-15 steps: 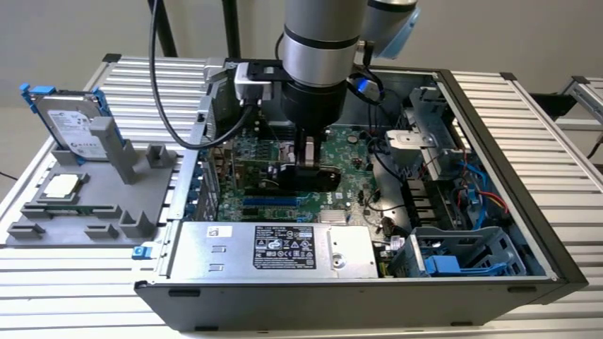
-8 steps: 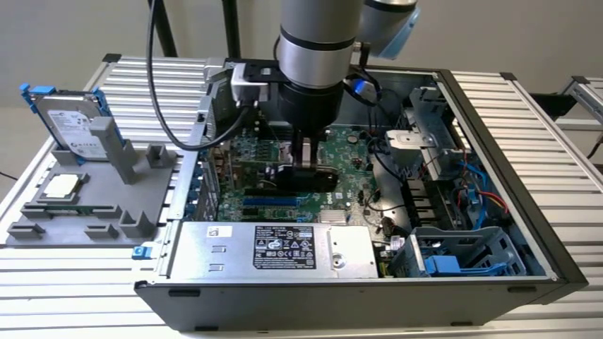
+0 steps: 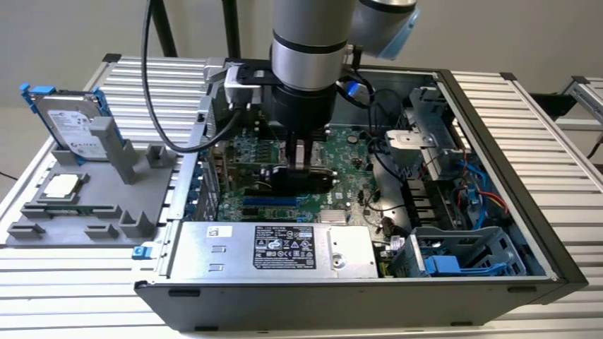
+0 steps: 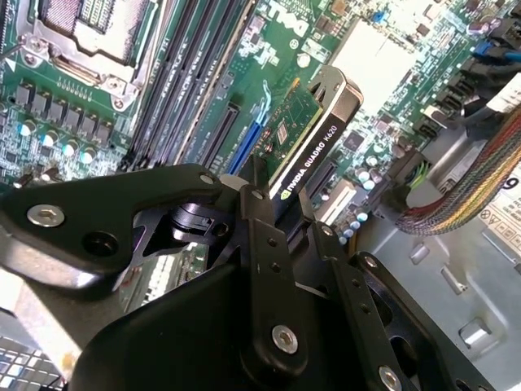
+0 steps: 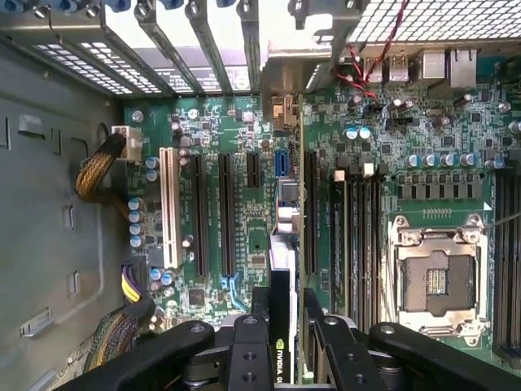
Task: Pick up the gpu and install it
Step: 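Insert the gpu into the slot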
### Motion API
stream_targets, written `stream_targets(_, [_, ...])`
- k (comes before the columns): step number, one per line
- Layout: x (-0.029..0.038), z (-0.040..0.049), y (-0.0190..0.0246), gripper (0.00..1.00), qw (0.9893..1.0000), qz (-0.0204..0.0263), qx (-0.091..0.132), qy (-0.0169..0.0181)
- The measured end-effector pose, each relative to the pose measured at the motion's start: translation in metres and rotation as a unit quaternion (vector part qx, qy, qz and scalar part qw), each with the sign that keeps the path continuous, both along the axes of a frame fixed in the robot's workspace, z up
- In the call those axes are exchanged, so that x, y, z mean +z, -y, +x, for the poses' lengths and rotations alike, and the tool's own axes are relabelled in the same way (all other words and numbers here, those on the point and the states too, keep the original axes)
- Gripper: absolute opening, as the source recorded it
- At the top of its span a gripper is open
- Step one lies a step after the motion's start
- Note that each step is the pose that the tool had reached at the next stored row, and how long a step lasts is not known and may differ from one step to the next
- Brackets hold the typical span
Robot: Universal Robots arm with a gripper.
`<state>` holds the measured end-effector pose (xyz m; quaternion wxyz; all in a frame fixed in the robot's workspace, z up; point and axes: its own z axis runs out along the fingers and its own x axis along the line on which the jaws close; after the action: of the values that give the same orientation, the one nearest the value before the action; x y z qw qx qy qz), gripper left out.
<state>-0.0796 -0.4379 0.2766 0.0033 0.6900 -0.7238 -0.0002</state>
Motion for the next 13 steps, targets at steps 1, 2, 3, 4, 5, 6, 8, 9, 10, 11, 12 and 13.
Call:
stream_targets(1, [-0.0004, -0.0008, 0.0, 0.0, 1.0, 0.0, 0.0, 0.0])
stream_targets(2, [-0.0009, -0.0017, 0.0, 0.0, 1.0, 0.0001, 0.0, 0.0])
stream_targets(3, [-0.0013, -0.0025, 0.0, 0.0, 1.0, 0.0, 0.0, 0.0])
stream_targets(4, [-0.0018, -0.0033, 0.0, 0.0, 1.0, 0.0, 0.0, 0.0])
stream_targets(5, [-0.0022, -0.0042, 0.0, 0.0, 1.0, 0.0, 0.0, 0.0])
stream_targets(6, [-0.0027, -0.005, 0.0, 0.0, 1.0, 0.0, 0.0, 0.0])
stream_targets(8, [-0.0033, -0.006, 0.0, 0.0, 1.0, 0.0, 0.0, 0.0])
stream_targets(9, [-0.0034, -0.0062, 0.0, 0.0, 1.0, -0.0001, 0.0, -0.0001])
stream_targets(10, [-0.0037, -0.0066, 0.0, 0.0, 1.0, 0.0, 0.0, 0.0])
stream_targets(11, [-0.0042, -0.0072, 0.0, 0.0, 1.0, 0.0001, 0.0, 0.0])
stream_targets(12, [-0.0046, -0.008, 0.0, 0.0, 1.0, 0.0001, 0.0, 0.0])
stream_targets(13, [-0.0049, -0.0086, 0.0, 0.0, 1.0, 0.0, 0.0, 0.0])
